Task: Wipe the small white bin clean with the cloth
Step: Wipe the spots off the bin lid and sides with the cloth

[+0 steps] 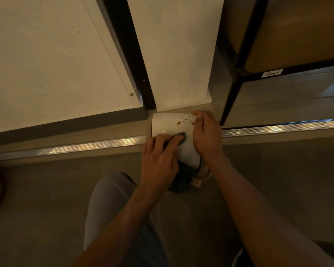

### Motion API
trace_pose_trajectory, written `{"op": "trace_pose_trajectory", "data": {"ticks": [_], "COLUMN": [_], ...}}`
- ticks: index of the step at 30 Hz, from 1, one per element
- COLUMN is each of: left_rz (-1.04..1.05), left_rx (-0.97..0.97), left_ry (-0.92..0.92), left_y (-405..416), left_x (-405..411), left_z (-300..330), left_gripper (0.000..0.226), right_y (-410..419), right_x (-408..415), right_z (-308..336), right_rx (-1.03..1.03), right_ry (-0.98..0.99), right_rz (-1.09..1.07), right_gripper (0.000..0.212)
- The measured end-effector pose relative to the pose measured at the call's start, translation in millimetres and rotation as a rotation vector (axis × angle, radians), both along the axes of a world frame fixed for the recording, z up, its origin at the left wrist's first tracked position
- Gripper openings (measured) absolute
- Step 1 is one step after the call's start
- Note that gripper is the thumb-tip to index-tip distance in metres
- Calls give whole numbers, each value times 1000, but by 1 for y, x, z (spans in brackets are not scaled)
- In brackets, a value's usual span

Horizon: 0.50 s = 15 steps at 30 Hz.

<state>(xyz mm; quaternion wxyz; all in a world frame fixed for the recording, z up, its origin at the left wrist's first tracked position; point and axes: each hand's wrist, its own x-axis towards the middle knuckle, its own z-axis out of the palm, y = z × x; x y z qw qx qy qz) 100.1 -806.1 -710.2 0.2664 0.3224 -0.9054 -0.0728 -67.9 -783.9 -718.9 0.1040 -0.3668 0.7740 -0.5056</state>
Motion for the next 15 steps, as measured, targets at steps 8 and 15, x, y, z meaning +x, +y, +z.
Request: {"op": "trace_pose_trajectory", "data": {"ticks": [8, 15], "left_rz": [169, 290], "left_rx": [264, 224], "left_ry": [270, 264], "left_y": [-29, -73], "left_x": [11, -18], "left_z": [45, 67], "left_gripper": [25, 32], "right_y": [3, 3], "right_x": [1, 4], "right_z": [5, 8], "right_rx": [19, 5], "right_ry": [-29, -64], "right_rz": [4, -8], "right_gripper": [31, 31]}}
